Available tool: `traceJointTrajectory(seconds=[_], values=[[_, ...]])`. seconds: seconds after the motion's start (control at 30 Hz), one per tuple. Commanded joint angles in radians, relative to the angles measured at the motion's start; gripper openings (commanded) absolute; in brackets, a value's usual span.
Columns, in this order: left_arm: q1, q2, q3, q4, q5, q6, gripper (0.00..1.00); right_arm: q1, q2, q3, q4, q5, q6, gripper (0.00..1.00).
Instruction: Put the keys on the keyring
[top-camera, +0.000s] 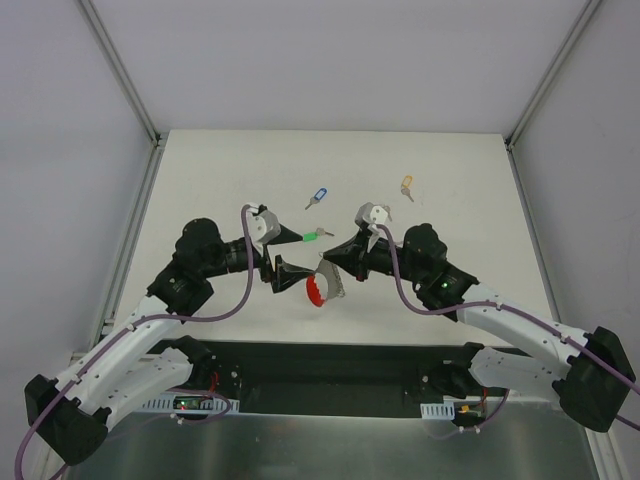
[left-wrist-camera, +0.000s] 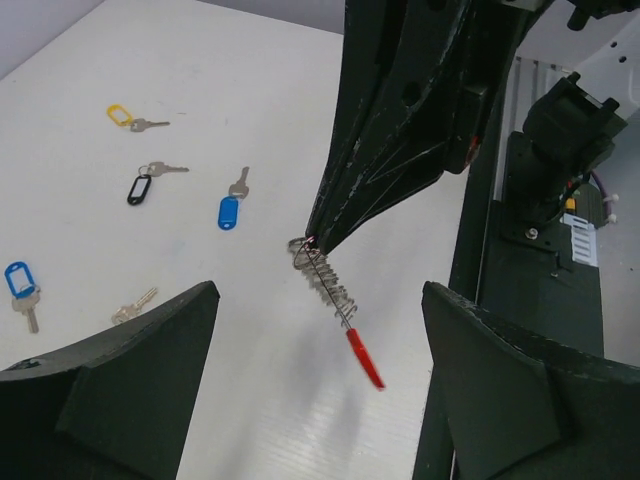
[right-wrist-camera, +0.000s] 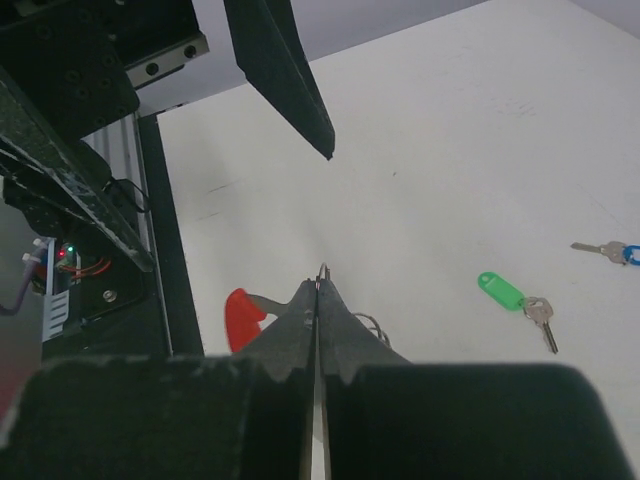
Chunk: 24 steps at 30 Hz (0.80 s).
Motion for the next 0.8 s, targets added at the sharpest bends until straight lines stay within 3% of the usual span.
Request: traceJointTrajectory(seconds=[0.0, 0.2, 0.47, 0.63, 0.77], values=[[0.01, -0.01, -0.045, 0.129, 0.122, -0.007, 0.82, -0.003, -0.005, 0.008, 0.132, -0.111, 0.042, 0.01], [0.01, -0.034, -0.066, 0.112, 0.15, 0.019, 0.69, -0.005, 0.006, -0.005, 0.156, -0.154, 0.061, 0.01], [0.01, -0.031, -0.089, 0.127, 0.187, 0.033, 0.59, -0.005, 0.006, -0.009, 0.167, -0.191, 0.07, 0.02], [0.01, -0.004, -0.092, 0.147, 0.199, 0.025, 0.42, -0.003, 0.005, -0.014, 0.186, -0.202, 0.075, 0.01], [0.01, 0.001, -0.1, 0.167, 0.186, 0.01, 0.4, -0.005, 0.003, -0.014, 0.193, -0.22, 0.079, 0.02]])
